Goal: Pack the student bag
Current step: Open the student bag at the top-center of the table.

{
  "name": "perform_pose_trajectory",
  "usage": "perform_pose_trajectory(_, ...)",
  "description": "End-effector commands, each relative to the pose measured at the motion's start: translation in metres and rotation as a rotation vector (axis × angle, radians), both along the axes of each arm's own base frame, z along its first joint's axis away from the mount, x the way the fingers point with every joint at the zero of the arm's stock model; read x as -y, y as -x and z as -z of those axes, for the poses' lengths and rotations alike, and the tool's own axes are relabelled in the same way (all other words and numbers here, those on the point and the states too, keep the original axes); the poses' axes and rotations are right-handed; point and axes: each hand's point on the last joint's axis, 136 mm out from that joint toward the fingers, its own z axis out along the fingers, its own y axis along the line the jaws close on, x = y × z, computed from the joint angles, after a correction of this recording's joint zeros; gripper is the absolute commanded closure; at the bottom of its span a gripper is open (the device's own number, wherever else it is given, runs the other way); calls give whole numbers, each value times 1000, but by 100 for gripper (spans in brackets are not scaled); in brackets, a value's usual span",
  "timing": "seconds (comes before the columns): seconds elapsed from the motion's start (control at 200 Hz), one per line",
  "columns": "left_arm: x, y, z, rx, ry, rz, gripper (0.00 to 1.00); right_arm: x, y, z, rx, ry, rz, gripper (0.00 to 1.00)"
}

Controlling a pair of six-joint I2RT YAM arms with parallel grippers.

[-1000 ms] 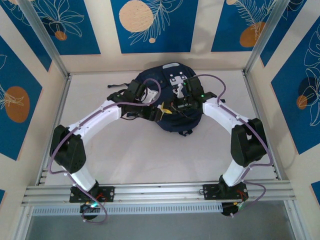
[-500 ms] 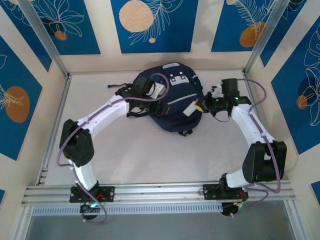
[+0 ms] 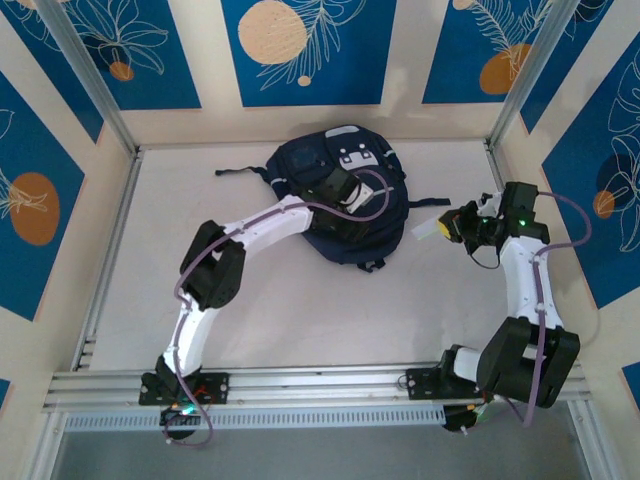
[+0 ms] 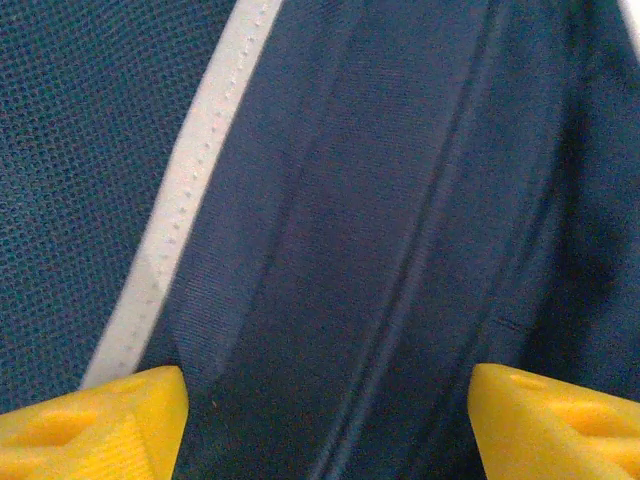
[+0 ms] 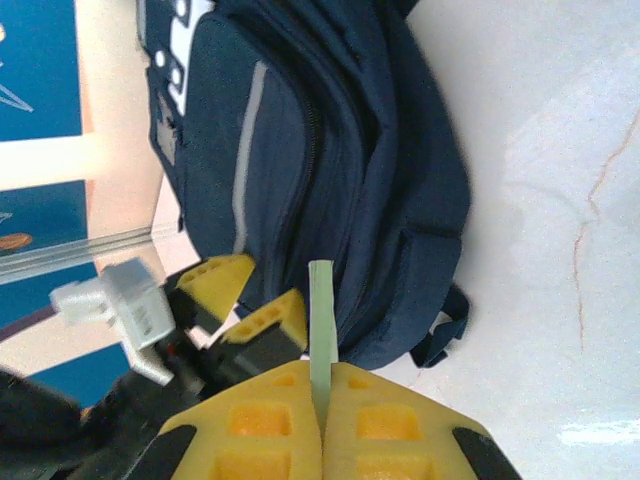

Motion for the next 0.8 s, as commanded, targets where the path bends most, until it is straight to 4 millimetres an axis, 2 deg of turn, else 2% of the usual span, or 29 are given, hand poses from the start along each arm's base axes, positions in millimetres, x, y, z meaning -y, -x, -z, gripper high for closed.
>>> perform_pose_trajectory(0.0, -2, -21, -3, 106, -55, -29, 33, -14, 9, -10, 39, -50, -66, 100)
perform_pose_trajectory(0.145, -4, -32, -2, 156, -78, -53, 73, -22, 6, -10, 48, -66, -89, 100)
perform_pose_trajectory(0.165, -4, -32, -2, 161, -80, -52, 81, -23, 6, -9, 46, -68, -91, 100)
perform_pose_trajectory(0.185, -4, -33, -3, 163, -82, -50, 98, -24, 5, -10, 47, -69, -95, 100)
perform_pose_trajectory(0.19, -4, -33, -3, 164, -83, -49, 100, -25, 5, -9, 47, -69, -95, 100)
perform_pose_trajectory(0.305, -1, -25, -13, 130, -46, -35, 100, -33, 3, -7, 46, -68, -112, 100)
perform_pose_trajectory(0.505, 18, 19, -72, -66, 217, 2, 100, -66, -1, 12, 16, -92, -162, 100)
perform_pose_trajectory(0.62, 32, 46, -98, -205, 362, -3, 100, -79, -9, 19, 14, -125, -163, 100)
perform_pose_trajectory(0.715, 39, 60, -109, -272, 454, -29, 100, -84, -14, 21, 17, -130, -160, 100)
perform_pose_trajectory(0.795, 40, 64, -114, -313, 503, -65, 100, -86, -18, 25, 19, -130, -152, 100)
